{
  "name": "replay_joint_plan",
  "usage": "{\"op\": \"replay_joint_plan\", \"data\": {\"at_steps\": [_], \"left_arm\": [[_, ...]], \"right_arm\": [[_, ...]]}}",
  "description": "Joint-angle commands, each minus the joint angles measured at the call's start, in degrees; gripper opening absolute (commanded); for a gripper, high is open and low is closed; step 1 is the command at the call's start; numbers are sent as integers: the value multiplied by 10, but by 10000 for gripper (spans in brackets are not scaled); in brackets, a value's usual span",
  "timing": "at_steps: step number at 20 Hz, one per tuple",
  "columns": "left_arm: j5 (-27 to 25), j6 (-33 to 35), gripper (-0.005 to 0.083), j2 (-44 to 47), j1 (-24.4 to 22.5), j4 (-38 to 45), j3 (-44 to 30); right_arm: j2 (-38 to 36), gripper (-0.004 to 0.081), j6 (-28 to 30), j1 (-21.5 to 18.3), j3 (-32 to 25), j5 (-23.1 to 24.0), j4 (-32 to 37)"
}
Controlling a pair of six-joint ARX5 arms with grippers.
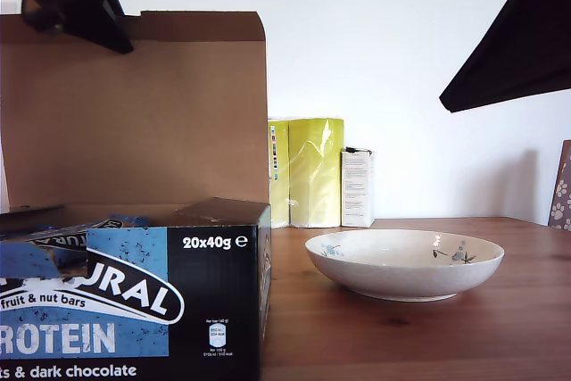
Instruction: Open the carton box of snackbars
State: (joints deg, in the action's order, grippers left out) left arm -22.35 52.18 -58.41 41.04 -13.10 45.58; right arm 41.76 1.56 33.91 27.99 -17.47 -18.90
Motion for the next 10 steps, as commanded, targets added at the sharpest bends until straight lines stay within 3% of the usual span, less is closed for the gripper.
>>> {"op": "replay_joint_plan", "data": {"at_steps": [1, 6, 10], "left_arm": [[9, 3, 254, -8, -10, 37, -7], [65, 3, 254, -26, -51, 95, -7], [100, -3, 254, -92, -106, 128, -7]], "right_arm": [[1, -13, 0, 6, 0, -2, 2], [1, -13, 0, 6, 0, -2, 2], [1, -13, 0, 6, 0, -5, 2]]}}
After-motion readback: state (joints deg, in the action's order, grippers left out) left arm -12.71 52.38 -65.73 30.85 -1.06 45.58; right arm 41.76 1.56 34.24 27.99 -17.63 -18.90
